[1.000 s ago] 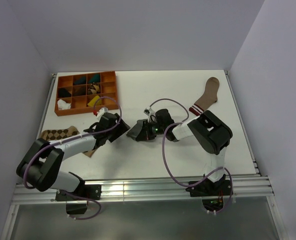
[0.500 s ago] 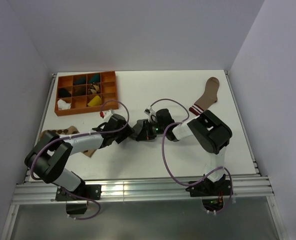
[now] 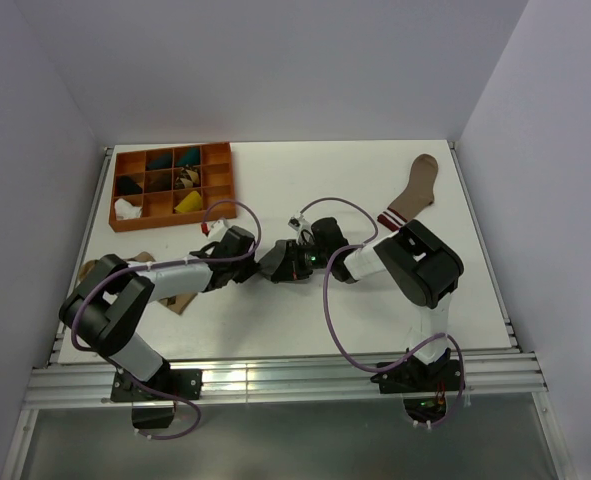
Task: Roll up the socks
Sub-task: Roll the sock at the center of the board.
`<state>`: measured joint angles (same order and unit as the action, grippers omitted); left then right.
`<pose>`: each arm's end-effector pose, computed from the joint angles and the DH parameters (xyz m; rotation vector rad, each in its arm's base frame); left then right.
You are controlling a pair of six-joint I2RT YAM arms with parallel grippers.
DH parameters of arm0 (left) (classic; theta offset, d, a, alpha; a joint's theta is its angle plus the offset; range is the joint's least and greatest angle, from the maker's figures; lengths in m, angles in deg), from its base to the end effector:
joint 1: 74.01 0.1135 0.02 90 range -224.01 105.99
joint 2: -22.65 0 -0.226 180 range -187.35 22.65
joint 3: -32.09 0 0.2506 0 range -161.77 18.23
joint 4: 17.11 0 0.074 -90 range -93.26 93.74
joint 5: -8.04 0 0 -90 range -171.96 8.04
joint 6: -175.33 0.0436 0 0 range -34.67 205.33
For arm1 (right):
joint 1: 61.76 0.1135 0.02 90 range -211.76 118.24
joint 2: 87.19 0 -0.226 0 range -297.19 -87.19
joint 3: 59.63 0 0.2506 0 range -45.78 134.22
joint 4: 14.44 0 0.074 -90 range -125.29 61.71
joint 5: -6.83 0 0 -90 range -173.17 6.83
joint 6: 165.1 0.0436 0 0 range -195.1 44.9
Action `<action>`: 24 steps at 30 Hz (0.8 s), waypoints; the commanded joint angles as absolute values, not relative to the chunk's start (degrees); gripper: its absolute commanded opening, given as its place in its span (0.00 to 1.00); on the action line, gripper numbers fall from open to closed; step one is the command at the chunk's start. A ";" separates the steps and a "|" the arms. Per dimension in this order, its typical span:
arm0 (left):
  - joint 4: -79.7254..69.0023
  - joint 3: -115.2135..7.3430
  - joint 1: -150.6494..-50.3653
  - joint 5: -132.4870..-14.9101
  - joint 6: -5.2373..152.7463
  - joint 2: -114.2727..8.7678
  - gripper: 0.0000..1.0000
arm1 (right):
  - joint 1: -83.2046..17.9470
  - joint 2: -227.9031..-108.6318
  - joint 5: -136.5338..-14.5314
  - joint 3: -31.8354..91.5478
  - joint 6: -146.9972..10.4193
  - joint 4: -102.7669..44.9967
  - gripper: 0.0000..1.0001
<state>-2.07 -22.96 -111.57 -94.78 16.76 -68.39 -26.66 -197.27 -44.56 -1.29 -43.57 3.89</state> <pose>0.2438 -0.1753 0.1016 -0.7664 2.3898 -0.5399 0.2650 0.2195 0.0695 -0.5064 2.2910 1.3567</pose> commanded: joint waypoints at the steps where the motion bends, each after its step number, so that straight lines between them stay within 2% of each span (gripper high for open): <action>1: 1.66 -24.56 -111.80 -96.64 17.13 -68.58 0.12 | -26.95 -197.05 -46.08 -1.04 -45.13 4.23 0.00; 4: 2.98 -25.88 -111.80 -96.20 17.83 -69.28 0.02 | -26.60 -195.04 -47.39 -1.66 -46.62 4.32 0.09; 5: 3.94 -26.24 -111.80 -96.02 18.18 -69.45 0.02 | -26.43 -194.16 -48.10 -2.09 -48.28 4.14 0.18; 9: 5.79 -27.82 -111.80 -95.58 18.97 -70.07 0.00 | -24.41 -188.46 -52.75 -3.41 -53.82 3.26 0.35; 13: 7.99 -29.40 -111.71 -95.76 19.85 -69.90 0.00 | -21.34 -185.10 -58.47 -5.87 -59.54 4.14 0.40; 24: 11.68 -32.13 -111.71 -95.32 21.53 -70.33 0.00 | -12.28 -186.59 -73.40 -5.61 -70.88 4.32 0.43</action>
<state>10.02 -30.02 -111.61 -94.87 20.36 -69.99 -14.16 -186.23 -66.81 -5.42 -66.35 2.36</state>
